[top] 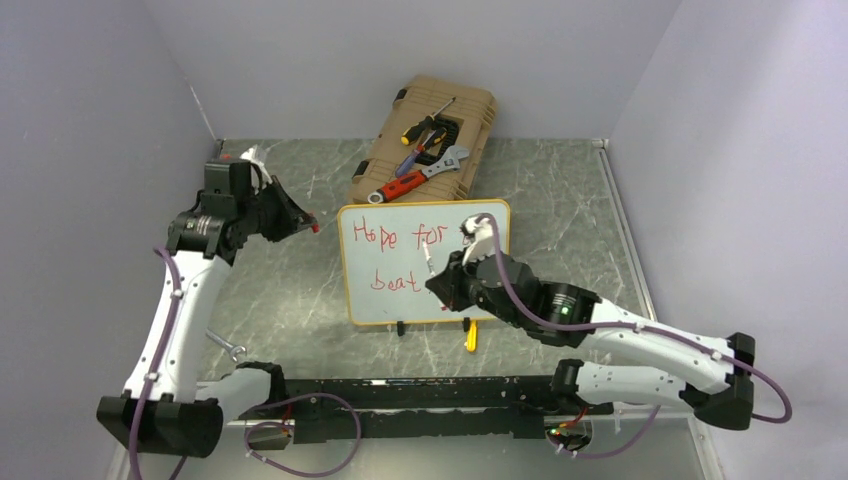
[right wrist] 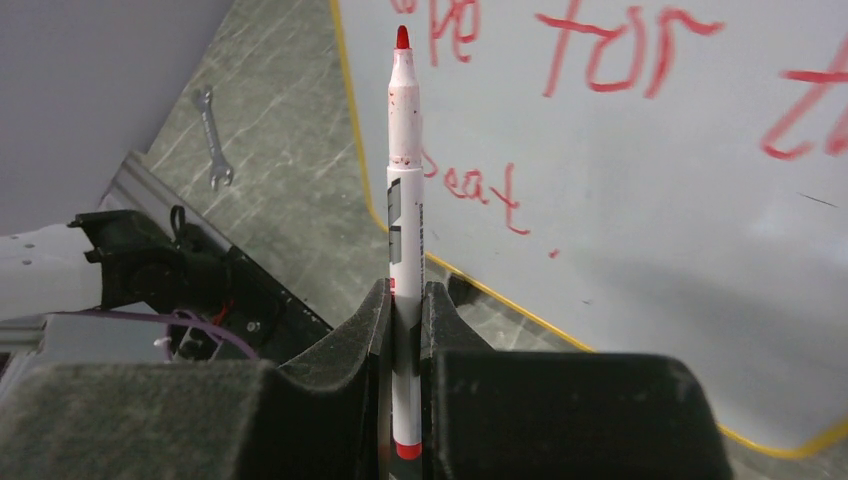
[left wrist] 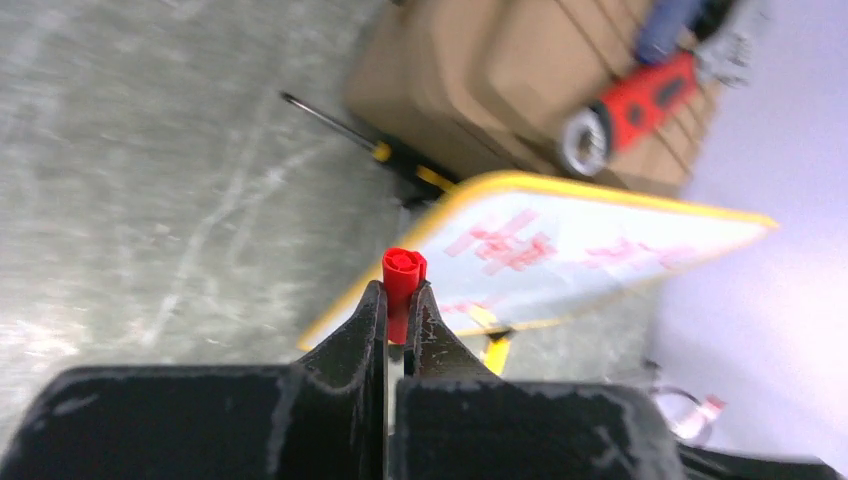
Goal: Write a sentence on the whiteboard
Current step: Close the whiteboard marker at the center of the board.
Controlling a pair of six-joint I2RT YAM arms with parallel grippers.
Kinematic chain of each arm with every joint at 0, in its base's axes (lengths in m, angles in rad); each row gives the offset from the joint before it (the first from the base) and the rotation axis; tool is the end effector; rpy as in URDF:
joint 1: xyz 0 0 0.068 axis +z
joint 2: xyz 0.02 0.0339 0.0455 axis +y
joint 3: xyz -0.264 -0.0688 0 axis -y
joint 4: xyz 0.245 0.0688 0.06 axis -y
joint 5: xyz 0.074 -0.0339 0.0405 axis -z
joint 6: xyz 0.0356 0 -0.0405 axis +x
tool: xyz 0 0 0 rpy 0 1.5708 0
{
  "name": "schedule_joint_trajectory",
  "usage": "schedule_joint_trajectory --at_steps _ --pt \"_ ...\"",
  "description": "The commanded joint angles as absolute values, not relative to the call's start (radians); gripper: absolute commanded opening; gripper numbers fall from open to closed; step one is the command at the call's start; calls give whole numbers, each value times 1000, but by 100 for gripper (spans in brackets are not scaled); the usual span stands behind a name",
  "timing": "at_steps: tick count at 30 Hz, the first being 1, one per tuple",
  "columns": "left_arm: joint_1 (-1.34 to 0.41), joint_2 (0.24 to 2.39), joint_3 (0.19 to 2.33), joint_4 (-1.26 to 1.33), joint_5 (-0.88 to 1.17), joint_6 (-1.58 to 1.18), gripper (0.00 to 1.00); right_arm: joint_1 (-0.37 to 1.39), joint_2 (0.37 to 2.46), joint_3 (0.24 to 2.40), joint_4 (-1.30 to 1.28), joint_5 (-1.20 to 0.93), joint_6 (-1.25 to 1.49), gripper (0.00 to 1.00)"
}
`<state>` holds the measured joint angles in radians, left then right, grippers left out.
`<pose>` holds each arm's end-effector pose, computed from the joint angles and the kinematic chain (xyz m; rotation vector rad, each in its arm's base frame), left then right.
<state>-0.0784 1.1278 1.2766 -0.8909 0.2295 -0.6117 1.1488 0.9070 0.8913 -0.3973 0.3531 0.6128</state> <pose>0.2190 -0.0253 0.3742 -0.5077 2.3138 -0.6086 0.0938 0.1789 0.3345 -0.3096 2.0220 0.7935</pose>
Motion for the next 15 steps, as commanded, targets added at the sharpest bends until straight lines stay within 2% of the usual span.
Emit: schedule_joint_trajectory --at_steps 1,15 --pt "-143 1060 1276 -866 408 -804 0 1187 1008 989 -297 300 625 0" --pt "-254 931 1163 -709 483 -1006 0 1289 1253 1167 -268 258 681 0"
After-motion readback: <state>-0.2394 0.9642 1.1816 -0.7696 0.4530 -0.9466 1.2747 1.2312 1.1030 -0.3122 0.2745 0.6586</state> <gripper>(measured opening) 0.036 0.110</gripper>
